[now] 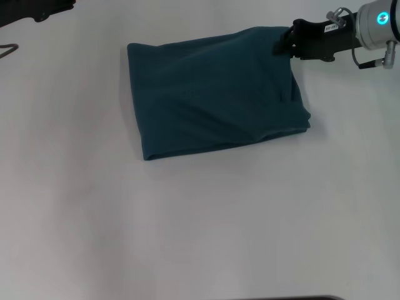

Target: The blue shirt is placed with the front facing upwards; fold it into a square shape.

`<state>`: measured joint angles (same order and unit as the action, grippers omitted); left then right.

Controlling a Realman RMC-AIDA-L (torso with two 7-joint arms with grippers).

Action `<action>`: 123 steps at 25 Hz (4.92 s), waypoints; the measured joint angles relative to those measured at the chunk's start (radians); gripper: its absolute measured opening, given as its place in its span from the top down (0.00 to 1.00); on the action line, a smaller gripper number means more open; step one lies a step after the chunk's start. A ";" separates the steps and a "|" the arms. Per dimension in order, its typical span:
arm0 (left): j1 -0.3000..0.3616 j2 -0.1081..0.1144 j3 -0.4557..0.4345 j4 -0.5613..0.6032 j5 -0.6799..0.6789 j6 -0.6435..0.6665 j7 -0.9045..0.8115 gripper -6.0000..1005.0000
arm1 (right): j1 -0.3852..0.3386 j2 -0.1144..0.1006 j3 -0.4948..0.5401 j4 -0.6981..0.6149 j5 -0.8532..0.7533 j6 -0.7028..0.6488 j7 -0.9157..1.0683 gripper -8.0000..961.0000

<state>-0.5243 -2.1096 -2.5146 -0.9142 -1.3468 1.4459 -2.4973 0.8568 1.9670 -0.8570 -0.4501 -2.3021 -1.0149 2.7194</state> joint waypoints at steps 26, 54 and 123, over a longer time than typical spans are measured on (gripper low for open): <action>0.007 0.000 -0.004 0.000 -0.007 0.008 -0.002 0.10 | 0.022 0.009 -0.015 -0.144 -0.015 0.001 -0.098 0.93; -0.001 0.003 -0.006 0.000 -0.009 -0.004 -0.002 0.10 | -0.011 -0.012 0.018 -0.012 -0.056 -0.069 -0.041 0.55; 0.001 0.002 -0.013 0.003 -0.009 -0.004 -0.002 0.10 | 0.007 0.012 -0.032 0.003 0.030 0.017 -0.051 0.81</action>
<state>-0.5236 -2.1075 -2.5279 -0.9114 -1.3560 1.4419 -2.4988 0.8636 1.9786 -0.8891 -0.4467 -2.2717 -0.9978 2.6680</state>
